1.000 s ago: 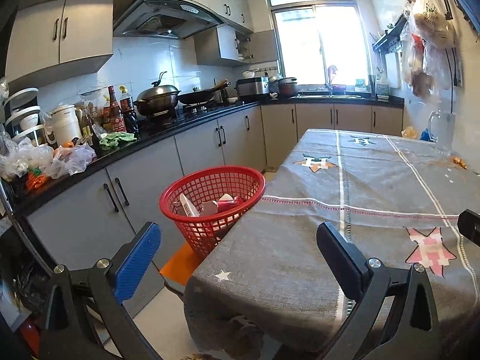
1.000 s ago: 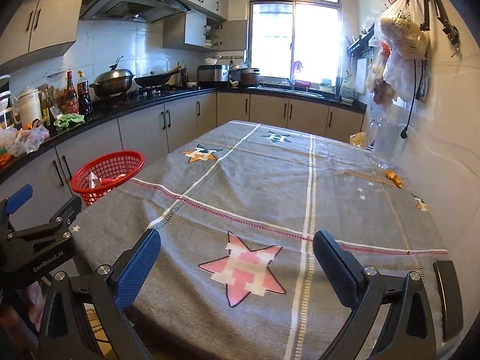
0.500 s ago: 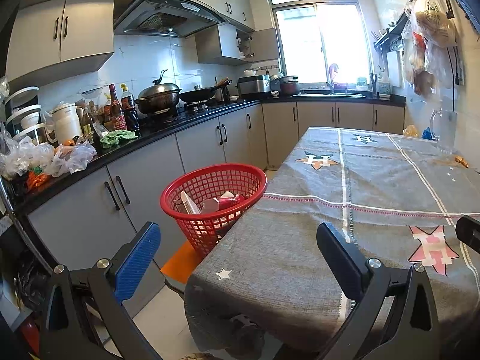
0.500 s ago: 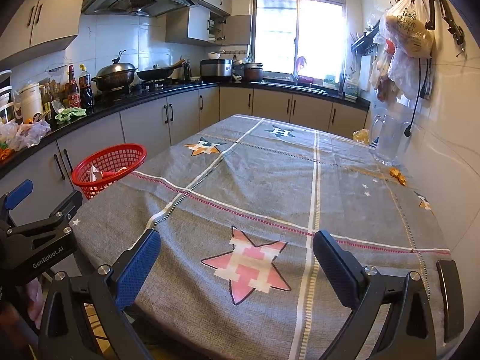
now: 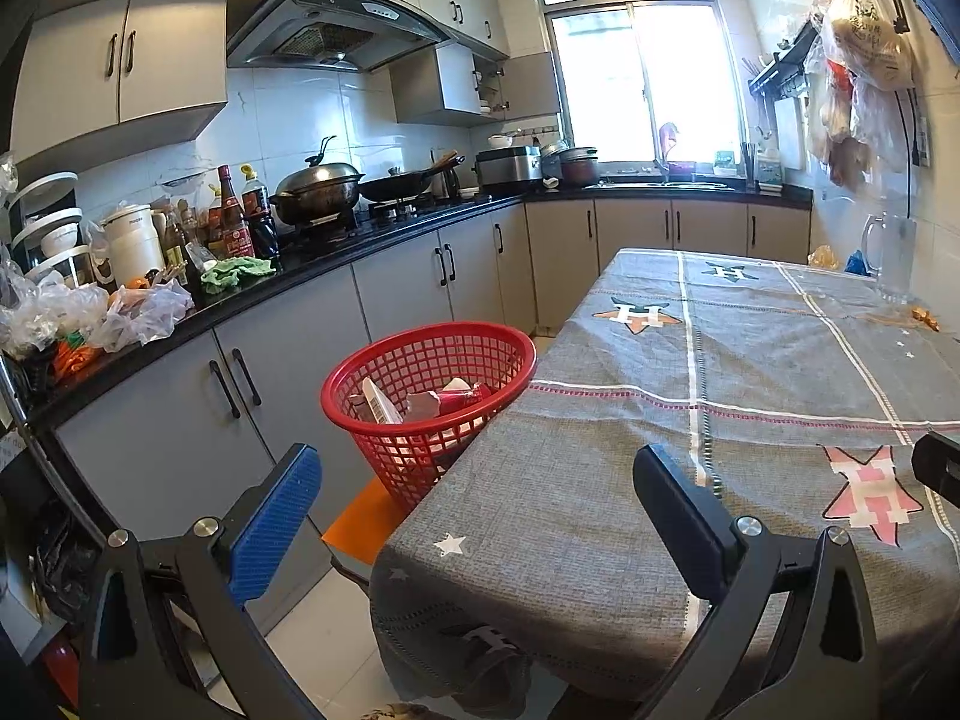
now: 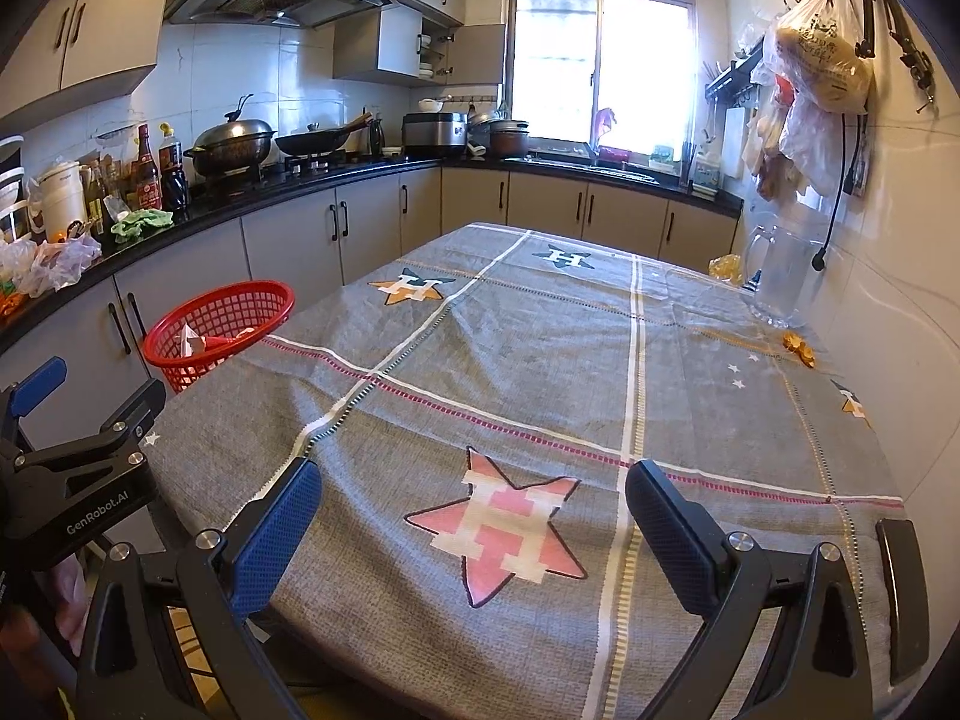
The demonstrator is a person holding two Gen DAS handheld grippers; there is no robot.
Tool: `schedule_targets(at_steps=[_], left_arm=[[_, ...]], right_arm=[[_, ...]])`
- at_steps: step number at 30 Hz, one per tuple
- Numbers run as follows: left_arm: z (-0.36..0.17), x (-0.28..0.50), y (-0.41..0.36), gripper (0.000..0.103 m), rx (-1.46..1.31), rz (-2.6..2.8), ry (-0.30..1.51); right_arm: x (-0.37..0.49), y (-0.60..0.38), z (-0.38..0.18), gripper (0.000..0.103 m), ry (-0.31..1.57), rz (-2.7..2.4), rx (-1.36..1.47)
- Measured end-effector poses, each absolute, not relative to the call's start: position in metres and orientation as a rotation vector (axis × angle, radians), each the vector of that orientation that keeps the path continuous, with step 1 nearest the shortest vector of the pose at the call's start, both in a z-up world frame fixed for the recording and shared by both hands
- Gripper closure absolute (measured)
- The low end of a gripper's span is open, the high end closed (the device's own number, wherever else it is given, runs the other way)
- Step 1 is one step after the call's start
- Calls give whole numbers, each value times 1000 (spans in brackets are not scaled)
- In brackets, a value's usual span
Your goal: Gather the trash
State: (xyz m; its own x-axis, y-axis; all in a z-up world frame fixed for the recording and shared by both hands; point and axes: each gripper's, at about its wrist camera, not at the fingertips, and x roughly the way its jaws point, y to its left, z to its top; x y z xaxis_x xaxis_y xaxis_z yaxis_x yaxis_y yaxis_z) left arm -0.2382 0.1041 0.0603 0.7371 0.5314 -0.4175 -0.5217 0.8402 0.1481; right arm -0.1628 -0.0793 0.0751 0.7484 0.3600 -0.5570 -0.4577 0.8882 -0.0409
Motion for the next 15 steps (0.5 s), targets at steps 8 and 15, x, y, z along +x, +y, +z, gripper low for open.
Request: schedule_targets(at_steps=[8, 15], left_arm=[[60, -239, 105, 0, 32, 585, 464], [59, -239, 106, 0, 38, 588, 463]], right_arm=[[-163, -78, 74, 0, 575, 451, -181], [-162, -77, 71, 0, 587, 454, -181]])
